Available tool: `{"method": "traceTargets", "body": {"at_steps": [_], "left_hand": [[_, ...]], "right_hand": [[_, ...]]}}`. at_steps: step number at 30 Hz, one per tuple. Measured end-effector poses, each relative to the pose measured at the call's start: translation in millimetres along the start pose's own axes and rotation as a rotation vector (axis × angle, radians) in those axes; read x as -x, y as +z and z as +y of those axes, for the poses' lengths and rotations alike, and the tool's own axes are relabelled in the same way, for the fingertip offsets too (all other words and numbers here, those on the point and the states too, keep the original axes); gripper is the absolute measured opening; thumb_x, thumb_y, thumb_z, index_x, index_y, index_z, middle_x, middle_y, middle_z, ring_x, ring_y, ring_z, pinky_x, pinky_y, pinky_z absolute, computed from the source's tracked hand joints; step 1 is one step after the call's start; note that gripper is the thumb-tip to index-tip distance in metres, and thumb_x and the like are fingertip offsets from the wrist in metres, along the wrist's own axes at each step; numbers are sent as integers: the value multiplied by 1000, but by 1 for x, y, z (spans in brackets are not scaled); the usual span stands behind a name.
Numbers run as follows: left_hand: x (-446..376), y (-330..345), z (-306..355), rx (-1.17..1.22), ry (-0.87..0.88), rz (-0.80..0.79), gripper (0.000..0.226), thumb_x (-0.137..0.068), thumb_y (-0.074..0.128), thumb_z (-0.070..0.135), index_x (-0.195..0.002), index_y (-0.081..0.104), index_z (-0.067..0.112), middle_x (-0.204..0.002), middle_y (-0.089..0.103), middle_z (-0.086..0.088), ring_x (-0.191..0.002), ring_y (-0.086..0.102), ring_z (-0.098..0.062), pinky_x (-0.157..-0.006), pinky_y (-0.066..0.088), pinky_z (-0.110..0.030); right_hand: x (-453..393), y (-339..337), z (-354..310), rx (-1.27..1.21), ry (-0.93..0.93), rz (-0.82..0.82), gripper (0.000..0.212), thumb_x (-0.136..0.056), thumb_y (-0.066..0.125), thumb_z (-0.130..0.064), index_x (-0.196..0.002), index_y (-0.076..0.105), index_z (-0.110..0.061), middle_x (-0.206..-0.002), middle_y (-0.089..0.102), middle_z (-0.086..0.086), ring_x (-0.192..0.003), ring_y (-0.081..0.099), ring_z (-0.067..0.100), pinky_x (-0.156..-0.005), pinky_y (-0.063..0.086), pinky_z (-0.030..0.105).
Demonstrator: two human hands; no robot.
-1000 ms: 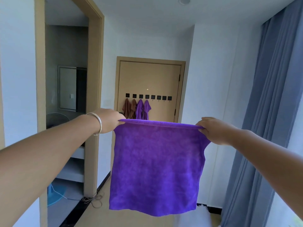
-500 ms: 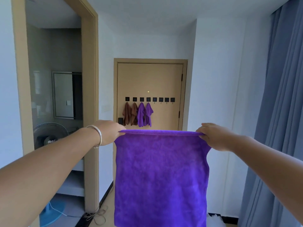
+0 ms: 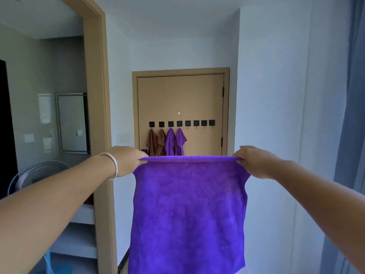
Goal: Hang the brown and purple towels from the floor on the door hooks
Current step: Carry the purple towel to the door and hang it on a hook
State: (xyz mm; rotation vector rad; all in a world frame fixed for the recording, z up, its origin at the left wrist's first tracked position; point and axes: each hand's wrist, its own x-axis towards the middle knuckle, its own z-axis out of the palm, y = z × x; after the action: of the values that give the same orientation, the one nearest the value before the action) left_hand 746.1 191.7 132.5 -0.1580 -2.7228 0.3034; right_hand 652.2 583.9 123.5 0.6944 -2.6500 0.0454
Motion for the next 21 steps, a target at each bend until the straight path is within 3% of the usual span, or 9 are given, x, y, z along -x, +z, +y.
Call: {"method": "traceTargets", "body": {"at_steps": [10,13,21], "left_hand": [[-107,46,-5,7,-15,-17,34,-100,34,39,-68,46,40,-72,57,12,-71,55,-10,-59,38,-28],[-128,62,-13,22,-23,-48,33,-100,34,39,-71,48,38,-74,59,9,-72,57,-13,-63,43,-31],[-200,107,-49,19,-15,-42,31,-101,33,40,-80,55,38,-74,58,13,-70,54,-8,-58,39,-26]], "right_hand": [[-93,41,55,-10,-4,-14,30,-103,35,-28,-111,64,-23,-116,58,0,-116,53,21,-91,48,33],[-117,56,60,-10,-16,-36,31,-103,34,-27,-105,64,-20,-108,56,-1,-108,54,20,-90,48,35],[-188,95,65,-14,-6,-57,31,-102,34,-27,-97,63,-20,-97,54,-3,-94,55,16,-83,50,33]]}}
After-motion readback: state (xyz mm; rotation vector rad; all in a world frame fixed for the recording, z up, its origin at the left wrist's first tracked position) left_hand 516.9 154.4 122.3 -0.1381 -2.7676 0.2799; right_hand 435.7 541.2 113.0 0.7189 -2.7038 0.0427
